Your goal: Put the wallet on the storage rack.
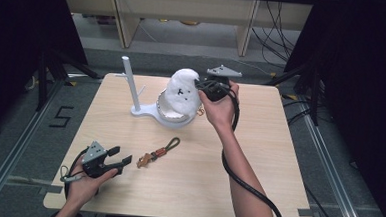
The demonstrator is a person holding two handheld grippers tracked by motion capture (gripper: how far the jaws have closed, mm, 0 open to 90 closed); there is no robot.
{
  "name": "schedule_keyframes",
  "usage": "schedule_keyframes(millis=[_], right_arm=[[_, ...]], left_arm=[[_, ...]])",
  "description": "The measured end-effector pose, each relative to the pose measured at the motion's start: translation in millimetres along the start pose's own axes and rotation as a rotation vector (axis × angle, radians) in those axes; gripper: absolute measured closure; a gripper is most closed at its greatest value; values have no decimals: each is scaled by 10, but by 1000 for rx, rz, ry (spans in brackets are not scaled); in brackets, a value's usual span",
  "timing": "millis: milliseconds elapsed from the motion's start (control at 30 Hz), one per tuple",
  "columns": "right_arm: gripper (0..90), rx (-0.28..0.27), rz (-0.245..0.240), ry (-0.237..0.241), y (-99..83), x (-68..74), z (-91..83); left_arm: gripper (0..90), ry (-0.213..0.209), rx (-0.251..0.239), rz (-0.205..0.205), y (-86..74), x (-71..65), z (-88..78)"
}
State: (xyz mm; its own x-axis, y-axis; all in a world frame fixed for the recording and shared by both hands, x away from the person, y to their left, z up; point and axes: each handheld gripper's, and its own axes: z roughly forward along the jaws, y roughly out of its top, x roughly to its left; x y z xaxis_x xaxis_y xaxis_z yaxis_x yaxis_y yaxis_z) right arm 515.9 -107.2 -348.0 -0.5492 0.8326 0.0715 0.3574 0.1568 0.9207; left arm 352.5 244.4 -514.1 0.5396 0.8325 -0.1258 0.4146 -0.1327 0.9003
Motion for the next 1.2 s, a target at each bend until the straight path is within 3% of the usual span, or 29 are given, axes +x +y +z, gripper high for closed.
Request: schedule_keyframes(millis=[133,200,433,467,867,1000,1200], right_arm=[[833,-5,-24,4,17,9,68],[833,-1,4,-5,19,36,85],[833,-14,-19,-10,31,24,142],[833,-3,8,-3,34,44,142],[832,-23,-17,-15,20,44,247],[832,-1,5,-11,0,65,289],[831,7,0,-14,-49,76,367]], left_arm=[[359,-9,-10,-2,-3,5,6],[360,-9,-10,-2,-3,7,4],[359,-2,-5,0,1,5,-6],[359,-3,-6,0,1,4,-6],[359,-11,-12,1,-3,2,5],[360,-10,-11,0,-6,3,4],[359,-12,-10,2,-7,3,2]])
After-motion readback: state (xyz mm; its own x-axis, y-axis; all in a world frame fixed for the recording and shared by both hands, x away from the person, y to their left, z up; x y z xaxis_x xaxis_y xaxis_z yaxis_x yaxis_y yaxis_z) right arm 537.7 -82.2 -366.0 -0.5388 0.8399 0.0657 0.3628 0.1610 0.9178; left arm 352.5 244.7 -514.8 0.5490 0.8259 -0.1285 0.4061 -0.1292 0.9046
